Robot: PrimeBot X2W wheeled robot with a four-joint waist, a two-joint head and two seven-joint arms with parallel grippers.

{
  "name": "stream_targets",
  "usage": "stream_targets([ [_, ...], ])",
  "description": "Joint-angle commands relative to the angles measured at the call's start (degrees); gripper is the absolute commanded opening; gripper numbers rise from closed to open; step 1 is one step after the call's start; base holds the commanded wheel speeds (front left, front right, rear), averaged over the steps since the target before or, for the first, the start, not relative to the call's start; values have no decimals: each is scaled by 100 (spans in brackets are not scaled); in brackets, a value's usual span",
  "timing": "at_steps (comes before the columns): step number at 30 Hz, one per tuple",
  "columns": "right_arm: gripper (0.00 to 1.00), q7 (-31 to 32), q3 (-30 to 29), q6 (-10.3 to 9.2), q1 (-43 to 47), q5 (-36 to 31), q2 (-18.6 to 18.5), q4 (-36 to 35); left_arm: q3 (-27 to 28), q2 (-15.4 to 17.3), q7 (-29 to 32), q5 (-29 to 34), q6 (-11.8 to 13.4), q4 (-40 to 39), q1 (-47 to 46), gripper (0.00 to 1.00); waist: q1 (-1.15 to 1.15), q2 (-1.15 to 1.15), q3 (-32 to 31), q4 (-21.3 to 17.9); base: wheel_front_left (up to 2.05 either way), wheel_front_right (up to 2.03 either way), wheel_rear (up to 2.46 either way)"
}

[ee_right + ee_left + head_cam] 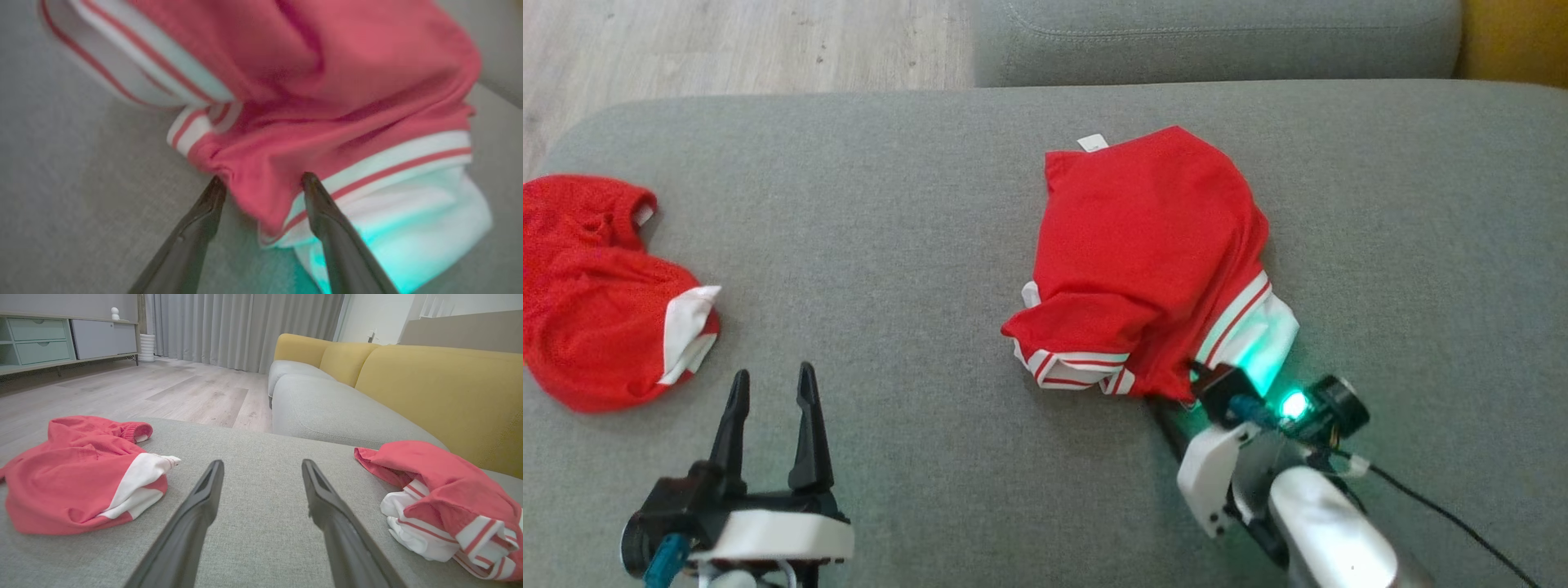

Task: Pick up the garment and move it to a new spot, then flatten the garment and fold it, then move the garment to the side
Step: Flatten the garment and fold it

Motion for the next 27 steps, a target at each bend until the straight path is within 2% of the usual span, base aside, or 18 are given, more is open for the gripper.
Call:
stream_targets([
  [1, 0, -240, 53, 43, -258, 63, -12, -162, 255, 9, -56, 63, -13, -161, -316, 100, -1, 0, -8, 5, 0, 0, 0],
  [8, 0, -607, -190, 43, -474, 511, -12, -361, 308, -30, -56, 108, -44, -159, -265, 100, -1, 0, -132, -45, 0, 0, 0],
  [13, 0, -634, 248, 43, -843, 1273, -12, -1274, 363, -44, -56, 132, -62, -213, -218, 100, -1, 0, -226, -118, 0, 0, 0],
  [17, 0, -545, 608, 43, -1615, 1652, -12, -2098, 444, -52, -56, 159, -55, -318, -200, 100, -1, 0, -251, -189, 0, 0, 0],
  [21, 0, -471, 761, 43, -2331, 1988, -12, -2419, 492, -66, -56, 183, -56, -389, -187, 100, -1, 0, -242, -218, 0, 0, 0],
  [24, 0, -514, 834, 43, -3030, 2701, -12, -2599, 510, -76, -56, 214, -70, -435, -183, 100, -1, 0, -224, -227, 0, 0, 0],
  [25, 0, -628, 807, 43, -3464, 3120, -12, -2648, 505, -87, -56, 236, -82, -453, -186, 100, -1, 0, -215, -224, 0, 0, 0],
  [27, 0, -807, 657, 43, -3764, 3549, -12, -2631, 492, -106, -56, 256, -94, -463, -198, 100, -1, 0, -211, -203, 0, 0, 0],
])
